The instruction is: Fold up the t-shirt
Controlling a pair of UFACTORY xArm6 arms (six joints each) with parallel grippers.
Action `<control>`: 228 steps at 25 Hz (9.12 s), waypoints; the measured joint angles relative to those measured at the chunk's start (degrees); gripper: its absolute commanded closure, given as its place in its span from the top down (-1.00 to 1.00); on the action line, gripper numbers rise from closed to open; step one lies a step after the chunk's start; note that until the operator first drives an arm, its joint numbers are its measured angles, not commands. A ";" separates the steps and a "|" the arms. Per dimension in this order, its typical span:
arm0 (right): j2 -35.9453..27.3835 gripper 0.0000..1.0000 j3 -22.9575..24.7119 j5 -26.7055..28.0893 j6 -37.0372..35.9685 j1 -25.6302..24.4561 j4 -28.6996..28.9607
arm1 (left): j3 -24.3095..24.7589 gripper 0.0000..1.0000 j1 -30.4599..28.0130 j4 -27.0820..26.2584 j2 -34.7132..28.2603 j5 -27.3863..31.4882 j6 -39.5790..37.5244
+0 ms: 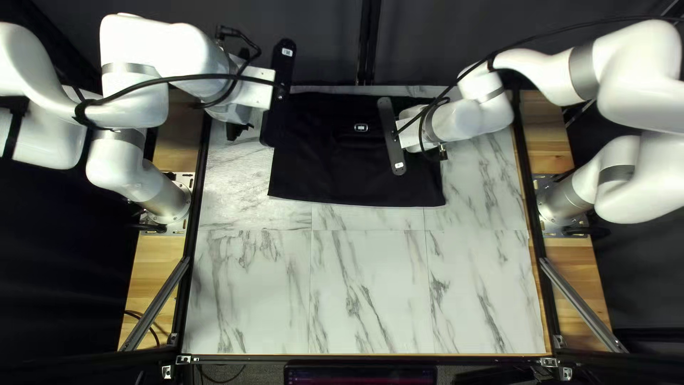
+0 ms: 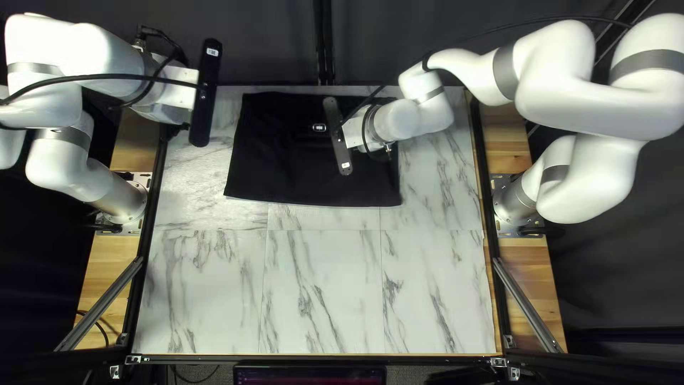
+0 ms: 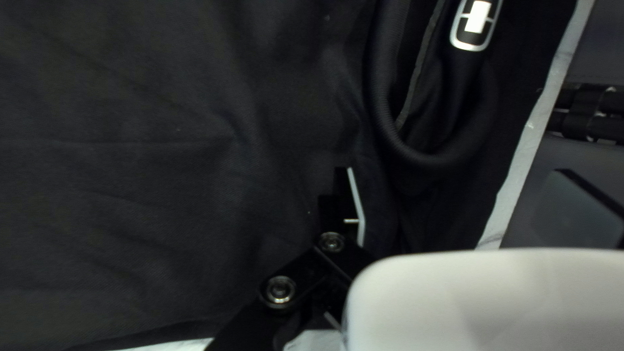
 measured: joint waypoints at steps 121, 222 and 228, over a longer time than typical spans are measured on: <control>20.18 1.00 -27.47 2.49 -9.10 -4.32 -4.08 | 0.00 1.00 0.00 0.00 0.00 0.00 0.00; 0.64 1.00 -13.68 8.10 -34.42 9.46 36.32 | 0.00 1.00 0.00 0.00 0.00 0.00 0.00; 2.62 1.00 -15.17 9.38 -40.04 9.90 42.47 | 0.00 1.00 0.00 0.00 0.00 0.00 0.00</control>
